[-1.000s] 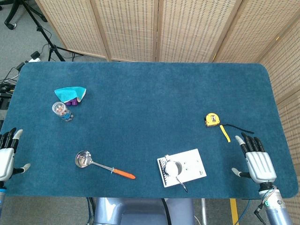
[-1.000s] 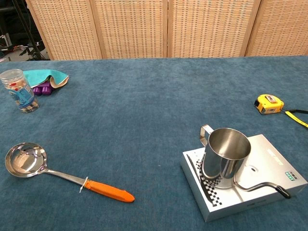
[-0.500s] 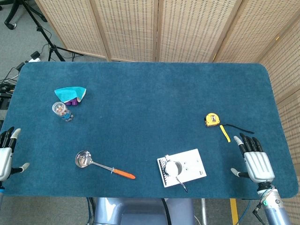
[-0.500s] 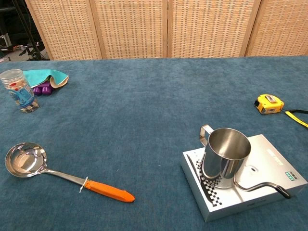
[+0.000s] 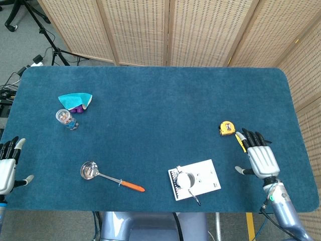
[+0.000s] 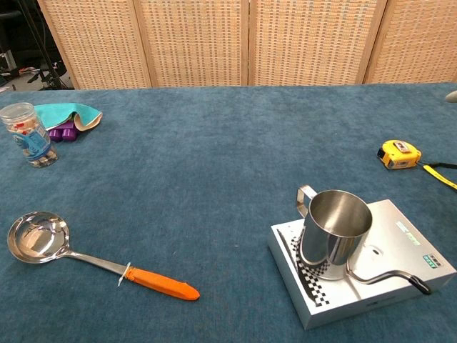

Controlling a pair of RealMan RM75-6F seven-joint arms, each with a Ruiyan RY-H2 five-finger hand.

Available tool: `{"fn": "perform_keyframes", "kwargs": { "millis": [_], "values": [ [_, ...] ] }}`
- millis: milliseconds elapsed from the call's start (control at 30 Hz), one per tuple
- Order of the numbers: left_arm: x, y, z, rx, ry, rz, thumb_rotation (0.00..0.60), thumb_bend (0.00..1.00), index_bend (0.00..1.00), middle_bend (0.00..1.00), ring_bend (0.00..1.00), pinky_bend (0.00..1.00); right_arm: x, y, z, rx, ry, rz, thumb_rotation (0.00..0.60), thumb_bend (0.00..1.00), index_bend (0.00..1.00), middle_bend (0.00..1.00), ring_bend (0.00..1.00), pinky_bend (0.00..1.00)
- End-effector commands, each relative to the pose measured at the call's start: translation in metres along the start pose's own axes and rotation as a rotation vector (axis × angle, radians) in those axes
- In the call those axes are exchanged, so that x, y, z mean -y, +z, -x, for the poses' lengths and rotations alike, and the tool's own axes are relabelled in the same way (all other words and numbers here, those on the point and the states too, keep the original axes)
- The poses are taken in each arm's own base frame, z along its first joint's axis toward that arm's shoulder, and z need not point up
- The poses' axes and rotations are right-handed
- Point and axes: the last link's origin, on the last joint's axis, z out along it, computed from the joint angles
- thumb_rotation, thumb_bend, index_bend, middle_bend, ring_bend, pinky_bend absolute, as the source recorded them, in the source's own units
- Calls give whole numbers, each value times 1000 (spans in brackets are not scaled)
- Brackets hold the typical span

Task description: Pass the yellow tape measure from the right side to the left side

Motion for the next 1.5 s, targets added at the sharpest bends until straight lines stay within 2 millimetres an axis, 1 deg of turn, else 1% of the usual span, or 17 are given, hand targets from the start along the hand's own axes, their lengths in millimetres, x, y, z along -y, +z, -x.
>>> {"fn": "perform_keyframes", "kwargs": {
  "millis": [33, 200, 400, 600, 767, 933, 1267, 1500],
  "values": [
    [0, 1, 1, 1, 0, 0, 600, 60, 0, 0, 0, 0, 14, 30, -8, 32, -11, -25, 600, 105, 0, 0, 0, 0],
    [1, 2, 3, 12, -1, -3, 600, 60, 0, 0, 0, 0, 22, 63, -4, 103, -11, -19, 600, 105, 0, 0, 0, 0],
    [1, 2, 1, 4, -8, -2, 600, 59, 0, 0, 0, 0, 20, 101, 10, 173, -32, 20, 600, 105, 0, 0, 0, 0],
    [2, 4, 3, 12, -6, -5, 600, 60, 0, 0, 0, 0, 16, 126, 15, 202, -27, 56, 600, 105, 0, 0, 0, 0],
    [0, 5, 6, 23, -4, 0, 600, 60, 0, 0, 0, 0, 13, 140, 17, 226, -16, 73, 600, 105, 0, 0, 0, 0],
    [1, 5, 6, 25, -7, -4, 600, 60, 0, 0, 0, 0, 4, 152, 20, 253, -23, 96, 600, 105, 0, 0, 0, 0],
    [-1, 6, 9, 42, -6, 0, 600, 61, 0, 0, 0, 0, -4, 160, 24, 269, -6, 120, 600, 131, 0, 0, 0, 0],
    [-1, 5, 10, 41, 1, 4, 600, 61, 0, 0, 0, 0, -8, 162, 36, 297, -9, 130, 600, 131, 0, 0, 0, 0]
  ]
}}
